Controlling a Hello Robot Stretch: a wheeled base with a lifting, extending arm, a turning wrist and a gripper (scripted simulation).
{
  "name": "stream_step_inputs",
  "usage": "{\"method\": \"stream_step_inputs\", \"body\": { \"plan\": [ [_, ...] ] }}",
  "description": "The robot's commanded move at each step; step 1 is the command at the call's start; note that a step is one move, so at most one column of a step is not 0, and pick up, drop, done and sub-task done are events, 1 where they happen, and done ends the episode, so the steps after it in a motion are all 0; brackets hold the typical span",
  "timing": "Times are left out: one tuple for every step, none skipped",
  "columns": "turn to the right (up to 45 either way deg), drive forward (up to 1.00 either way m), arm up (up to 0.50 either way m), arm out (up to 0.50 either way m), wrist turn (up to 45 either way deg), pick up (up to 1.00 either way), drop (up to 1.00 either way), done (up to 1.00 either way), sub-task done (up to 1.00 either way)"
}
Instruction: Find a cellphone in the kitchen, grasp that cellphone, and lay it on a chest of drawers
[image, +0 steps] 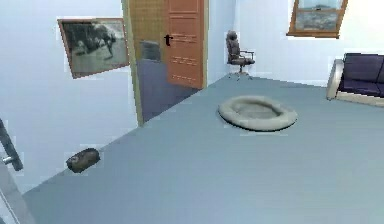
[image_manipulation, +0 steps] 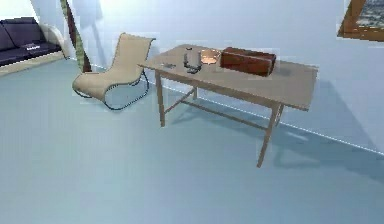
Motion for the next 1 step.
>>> {"method": "stream_step_inputs", "body": {
  "plan": [
    [-6.0, 0.0, 0.0, 0.0, 0.0, 0.0, 0.0, 0.0, 0.0]
  ]
}}
